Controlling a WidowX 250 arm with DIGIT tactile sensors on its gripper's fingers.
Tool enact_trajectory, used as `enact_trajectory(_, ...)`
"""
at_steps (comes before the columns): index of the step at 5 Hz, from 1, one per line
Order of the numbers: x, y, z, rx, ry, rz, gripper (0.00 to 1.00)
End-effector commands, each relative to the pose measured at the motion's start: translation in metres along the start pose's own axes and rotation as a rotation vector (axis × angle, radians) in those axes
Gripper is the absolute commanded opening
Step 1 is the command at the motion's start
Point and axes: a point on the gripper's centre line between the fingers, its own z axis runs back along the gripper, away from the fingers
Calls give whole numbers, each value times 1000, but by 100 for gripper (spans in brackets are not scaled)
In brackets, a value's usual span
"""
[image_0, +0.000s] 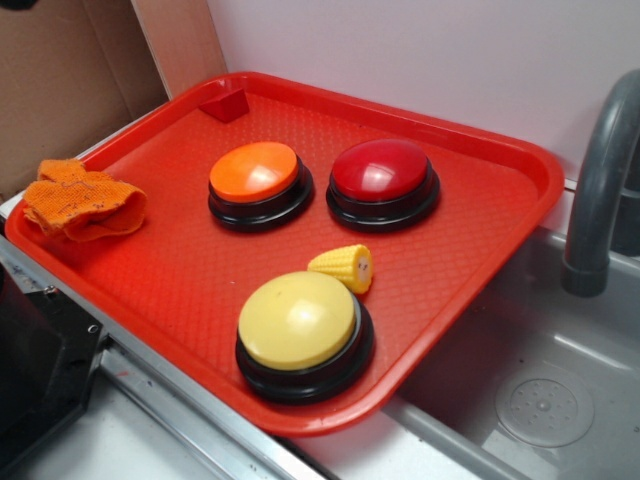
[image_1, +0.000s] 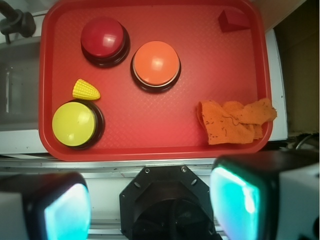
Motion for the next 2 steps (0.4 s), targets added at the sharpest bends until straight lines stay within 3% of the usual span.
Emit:
enact_trajectory(1,0,0,0,0,0,0,100)
enact_trajectory(2,48,17,-24,86,142,-85,100)
